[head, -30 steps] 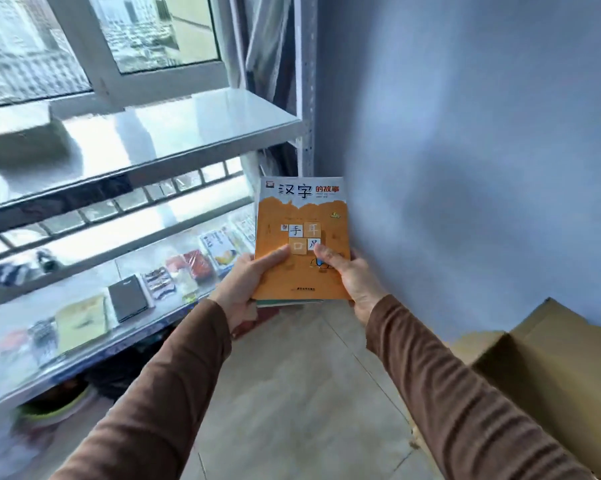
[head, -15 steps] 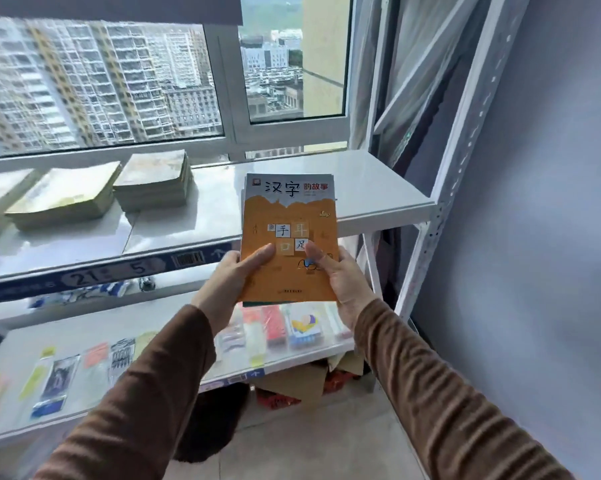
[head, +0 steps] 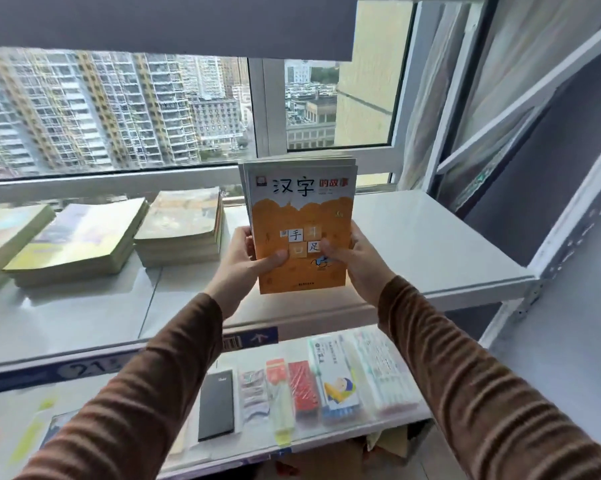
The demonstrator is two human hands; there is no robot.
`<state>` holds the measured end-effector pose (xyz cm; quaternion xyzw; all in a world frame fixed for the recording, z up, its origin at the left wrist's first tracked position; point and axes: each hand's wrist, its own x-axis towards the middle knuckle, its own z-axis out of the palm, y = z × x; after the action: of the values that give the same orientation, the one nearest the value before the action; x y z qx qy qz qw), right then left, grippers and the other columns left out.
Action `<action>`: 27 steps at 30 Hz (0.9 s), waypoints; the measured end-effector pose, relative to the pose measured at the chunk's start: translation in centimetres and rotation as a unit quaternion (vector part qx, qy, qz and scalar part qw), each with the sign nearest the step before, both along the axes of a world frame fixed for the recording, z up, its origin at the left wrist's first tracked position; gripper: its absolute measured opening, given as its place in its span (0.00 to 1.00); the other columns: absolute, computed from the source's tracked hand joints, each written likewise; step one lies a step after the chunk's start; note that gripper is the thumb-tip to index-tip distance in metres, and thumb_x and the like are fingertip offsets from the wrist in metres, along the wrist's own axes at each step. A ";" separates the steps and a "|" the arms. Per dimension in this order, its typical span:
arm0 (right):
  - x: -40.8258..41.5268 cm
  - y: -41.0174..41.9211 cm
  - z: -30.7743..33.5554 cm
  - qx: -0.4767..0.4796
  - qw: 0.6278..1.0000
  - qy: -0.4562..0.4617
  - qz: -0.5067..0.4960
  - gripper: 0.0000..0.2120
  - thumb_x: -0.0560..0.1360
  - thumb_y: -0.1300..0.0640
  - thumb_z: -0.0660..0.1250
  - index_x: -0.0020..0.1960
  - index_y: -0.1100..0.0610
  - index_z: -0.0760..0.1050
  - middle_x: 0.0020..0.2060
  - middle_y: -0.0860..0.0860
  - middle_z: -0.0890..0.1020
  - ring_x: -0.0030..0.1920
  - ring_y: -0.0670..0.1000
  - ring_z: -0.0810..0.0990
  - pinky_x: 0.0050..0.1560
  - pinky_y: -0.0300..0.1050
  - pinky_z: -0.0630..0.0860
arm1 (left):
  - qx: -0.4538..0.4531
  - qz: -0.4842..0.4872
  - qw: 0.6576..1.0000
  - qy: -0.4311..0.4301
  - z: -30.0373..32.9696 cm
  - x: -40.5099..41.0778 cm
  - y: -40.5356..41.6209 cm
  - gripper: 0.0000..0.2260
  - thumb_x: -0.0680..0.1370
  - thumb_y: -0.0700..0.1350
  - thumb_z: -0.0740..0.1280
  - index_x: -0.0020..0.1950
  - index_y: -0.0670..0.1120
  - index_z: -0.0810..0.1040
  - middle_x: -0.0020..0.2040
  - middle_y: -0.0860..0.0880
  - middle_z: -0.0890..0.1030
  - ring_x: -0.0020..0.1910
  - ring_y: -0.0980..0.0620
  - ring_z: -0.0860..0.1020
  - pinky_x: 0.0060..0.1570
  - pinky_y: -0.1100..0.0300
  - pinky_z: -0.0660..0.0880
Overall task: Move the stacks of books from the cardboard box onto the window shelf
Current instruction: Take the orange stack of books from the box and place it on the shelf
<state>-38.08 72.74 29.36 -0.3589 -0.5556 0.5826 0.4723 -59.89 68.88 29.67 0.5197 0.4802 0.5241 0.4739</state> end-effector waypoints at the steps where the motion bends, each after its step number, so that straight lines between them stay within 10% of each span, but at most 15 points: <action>1: -0.1 1.0 0.0 0.006 1.000 -0.006 0.005 0.30 0.72 0.53 0.75 0.71 0.53 0.67 0.62 0.57 0.81 0.62 0.62 0.80 0.58 0.59 0.80 | 0.010 -0.005 1.000 0.015 -0.1 -0.2 0.9 0.30 0.72 0.42 0.78 0.68 0.45 0.67 0.62 0.44 0.81 0.60 0.47 0.82 0.48 0.60 0.83; 6: -0.2 4.6 -1.2 0.026 0.999 -0.023 0.015 0.27 0.77 0.58 0.71 0.73 0.54 0.65 0.65 0.58 0.79 0.64 0.61 0.79 0.61 0.59 0.79 | 0.055 -0.012 0.997 0.059 -0.5 -0.6 3.8 0.31 0.76 0.36 0.74 0.73 0.45 0.61 0.65 0.42 0.77 0.64 0.42 0.80 0.55 0.49 0.83; 11: -0.6 5.6 -0.4 0.045 0.999 -0.023 0.020 0.33 0.73 0.50 0.75 0.73 0.49 0.64 0.62 0.52 0.81 0.61 0.54 0.82 0.54 0.48 0.81 | 0.086 -0.038 0.990 0.101 -0.4 -0.7 4.5 0.49 0.76 0.43 0.75 0.82 0.58 0.41 0.75 0.48 0.70 0.72 0.51 0.74 0.59 0.65 0.78; 18: 0.9 6.5 -2.7 0.106 0.979 -0.154 0.079 0.38 0.73 0.57 0.76 0.75 0.48 0.59 0.68 0.52 0.74 0.65 0.50 0.78 0.61 0.49 0.79 | 0.081 -0.065 0.985 0.141 -2.7 -0.9 4.6 0.51 0.78 0.39 0.72 0.81 0.58 0.35 0.78 0.46 0.66 0.71 0.55 0.74 0.61 0.67 0.76; 23: 1.3 7.5 -2.7 0.089 0.982 -0.146 0.085 0.36 0.71 0.59 0.77 0.72 0.51 0.61 0.65 0.55 0.77 0.63 0.53 0.80 0.60 0.52 0.80 | 0.079 -0.049 0.988 0.122 -2.6 -1.2 5.7 0.46 0.79 0.38 0.70 0.83 0.57 0.40 0.76 0.46 0.67 0.72 0.47 0.74 0.64 0.53 0.78; 27: 0.1 9.4 -1.0 -0.028 0.996 -0.055 0.071 0.34 0.68 0.55 0.79 0.69 0.53 0.67 0.62 0.58 0.80 0.60 0.59 0.82 0.60 0.58 0.80 | 0.009 -0.041 0.999 0.018 -0.3 -2.1 7.3 0.37 0.76 0.46 0.73 0.80 0.61 0.58 0.66 0.53 0.82 0.61 0.52 0.83 0.49 0.63 0.82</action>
<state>-37.99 82.16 28.38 -0.3631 -0.5886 0.6092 0.3880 -61.96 76.22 29.39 0.5525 0.4621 0.4993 0.4815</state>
